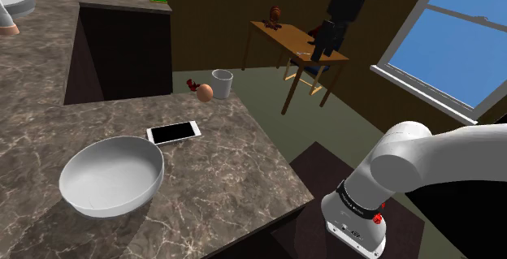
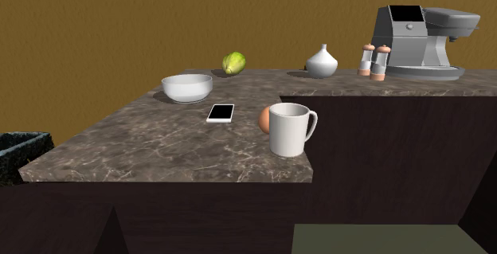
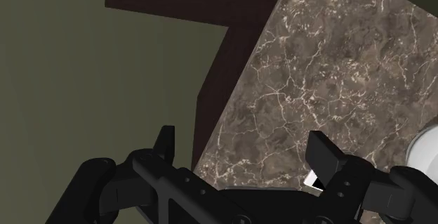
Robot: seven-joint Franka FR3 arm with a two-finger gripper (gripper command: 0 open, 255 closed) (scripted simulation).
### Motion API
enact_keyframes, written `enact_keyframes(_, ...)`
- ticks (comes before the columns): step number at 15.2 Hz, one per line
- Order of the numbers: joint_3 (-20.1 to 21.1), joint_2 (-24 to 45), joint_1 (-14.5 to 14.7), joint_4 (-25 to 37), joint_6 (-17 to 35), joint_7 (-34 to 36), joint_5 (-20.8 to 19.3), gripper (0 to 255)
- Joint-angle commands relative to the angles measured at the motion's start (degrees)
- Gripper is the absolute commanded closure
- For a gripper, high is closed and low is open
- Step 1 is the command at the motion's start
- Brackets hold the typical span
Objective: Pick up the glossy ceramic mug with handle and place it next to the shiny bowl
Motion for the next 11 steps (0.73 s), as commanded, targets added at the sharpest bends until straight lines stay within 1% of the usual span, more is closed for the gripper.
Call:
enact_keyframes(1,0.0,0.0,0.0,0.0,0.0,0.0,0.0,0)
enact_keyframes(6,0.5,8.6,-0.2,0.0,8.7,1.5,0.7,0)
enact_keyframes(11,1.0,18.2,-0.4,2.1,16.5,2.9,1.2,0)
